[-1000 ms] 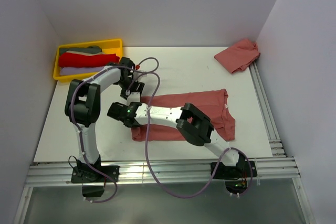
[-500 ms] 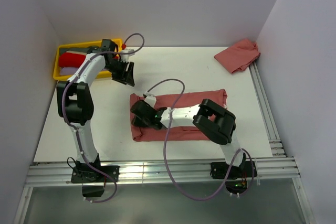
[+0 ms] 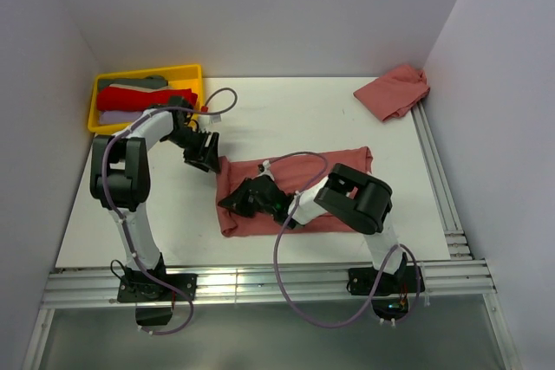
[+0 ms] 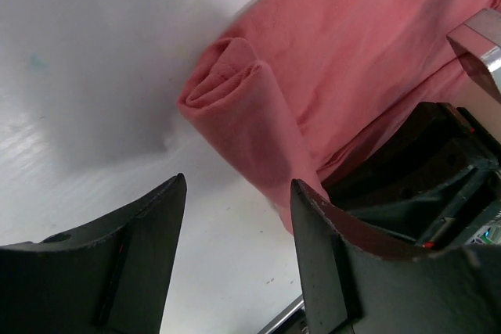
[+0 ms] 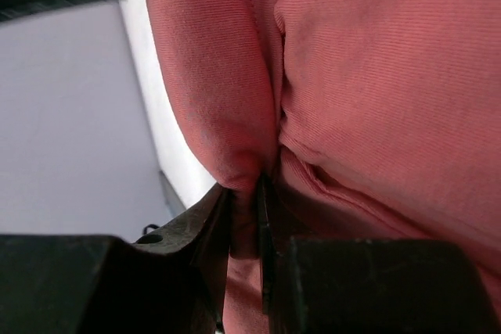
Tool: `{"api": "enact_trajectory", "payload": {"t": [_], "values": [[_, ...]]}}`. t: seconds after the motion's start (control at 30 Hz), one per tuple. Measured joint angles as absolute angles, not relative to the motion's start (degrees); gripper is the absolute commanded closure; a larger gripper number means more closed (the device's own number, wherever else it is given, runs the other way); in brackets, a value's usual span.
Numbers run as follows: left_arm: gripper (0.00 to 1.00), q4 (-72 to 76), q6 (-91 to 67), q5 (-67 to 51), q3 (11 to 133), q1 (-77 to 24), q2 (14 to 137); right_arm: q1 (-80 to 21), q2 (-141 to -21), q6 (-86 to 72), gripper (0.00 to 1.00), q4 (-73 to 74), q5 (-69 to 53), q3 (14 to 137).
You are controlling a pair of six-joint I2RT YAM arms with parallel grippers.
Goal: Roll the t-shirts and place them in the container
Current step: Roll the tshirt
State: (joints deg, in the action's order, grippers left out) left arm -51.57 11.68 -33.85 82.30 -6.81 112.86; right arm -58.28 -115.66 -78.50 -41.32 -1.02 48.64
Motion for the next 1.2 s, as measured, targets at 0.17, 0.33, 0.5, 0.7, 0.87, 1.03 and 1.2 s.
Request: {"api": "enact_trajectory", "payload": {"t": [0.17, 0.33, 0.5, 0.7, 0.87, 1.03, 1.2], "values": [[0.43, -48.1, 10.96, -34.0, 79.18, -8.19, 112.88, -58.19, -117.73, -81.49, 0.88, -46.94, -2.17, 47.59], [0.6, -45.32, 9.45, -34.15, 78.32, -10.07, 113.45, -58.06, -118.19, -82.63, 0.79, -47.92, -2.46, 47.29], [0.83, -44.16, 8.54, -32.16, 78.3, -11.75, 113.51, -58.08, -116.51, -81.76, 0.59, -42.41, -1.1, 48.45], [0.92, -43.92, 8.12, -27.09, 78.3, -13.23, 113.51, -59.2, -112.2, -77.84, 0.52, -24.21, 4.62, 54.48], [0.93, -44.12, 8.12, -24.36, 78.61, -14.31, 113.49, -62.08, -111.79, -74.39, 0.49, -2.72, 12.58, 65.91], [0.92, -44.51, 8.12, -22.92, 79.05, -14.94, 113.49, -65.04, -111.94, -72.73, 0.47, 15.38, 19.16, 76.84], [0.92, -44.91, 8.14, -21.96, 79.4, -15.42, 113.49, -67.11, -113.23, -72.03, 0.45, 27.92, 24.6, 85.71]]}}
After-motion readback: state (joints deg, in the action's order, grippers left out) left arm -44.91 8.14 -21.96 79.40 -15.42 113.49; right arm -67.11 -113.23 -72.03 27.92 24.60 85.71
